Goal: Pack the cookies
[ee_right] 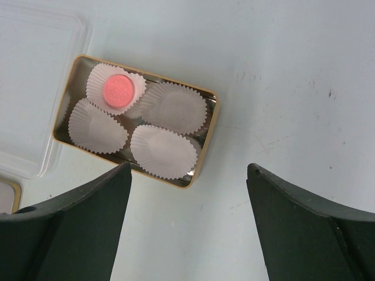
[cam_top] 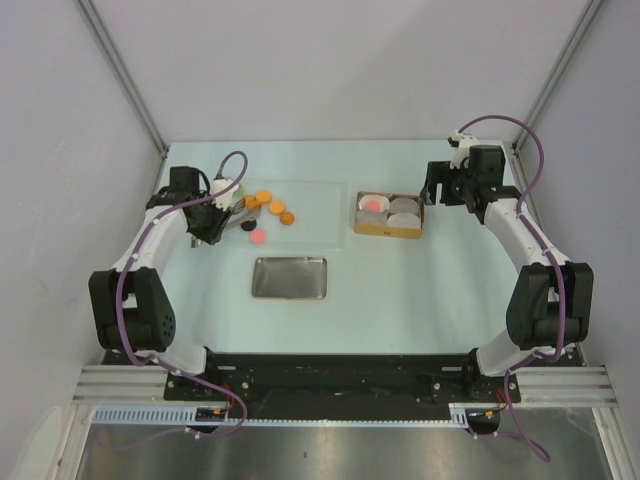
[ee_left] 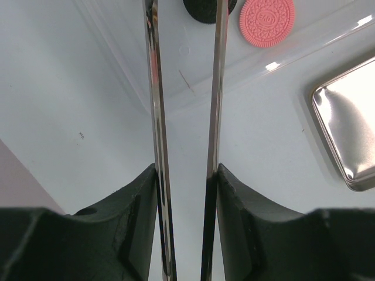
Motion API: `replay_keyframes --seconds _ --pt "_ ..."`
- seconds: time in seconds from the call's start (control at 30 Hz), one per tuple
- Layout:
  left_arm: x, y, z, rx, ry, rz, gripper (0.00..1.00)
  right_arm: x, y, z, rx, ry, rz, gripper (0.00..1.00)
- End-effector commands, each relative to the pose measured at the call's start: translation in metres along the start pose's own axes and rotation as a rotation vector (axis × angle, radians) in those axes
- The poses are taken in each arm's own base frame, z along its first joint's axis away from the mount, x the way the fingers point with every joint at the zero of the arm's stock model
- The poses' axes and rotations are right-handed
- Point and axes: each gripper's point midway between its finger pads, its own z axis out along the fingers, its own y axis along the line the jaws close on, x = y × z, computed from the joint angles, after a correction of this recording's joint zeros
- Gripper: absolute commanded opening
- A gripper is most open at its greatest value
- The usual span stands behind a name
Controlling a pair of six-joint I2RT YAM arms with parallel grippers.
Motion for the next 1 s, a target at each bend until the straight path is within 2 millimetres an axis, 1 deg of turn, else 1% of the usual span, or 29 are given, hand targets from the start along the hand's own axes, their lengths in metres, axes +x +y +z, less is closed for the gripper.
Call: replay_keyframes --seconds 0.0,0.17,0.4,0.57,0.97 --pt "-0.027 0.015 -0.005 -0.019 -0.075 0.012 0.46 -0.01 0.004 0.0 -0.013 -0.037 -0.009 0.84" --pt "-0.029 0.017 0.003 -0.003 -0.058 0.009 0.46 -0.01 0.004 -0.001 -0.011 -0.04 -0.009 0.84" --pt "-0.036 0.02 0.006 0.0 -0.066 0.012 0.46 -0.011 0.003 0.0 -0.01 -0.042 -0.011 0.84" --pt "-0.037 0.021 0.008 0.008 -0.064 0.015 0.46 -0.01 0.003 0.001 -0.008 -0.041 -0.011 0.84" --pt "-0.033 0.019 0.014 0.019 -0.044 0.021 0.45 -0.01 0.003 0.002 -0.008 -0.04 -0.012 0.84"
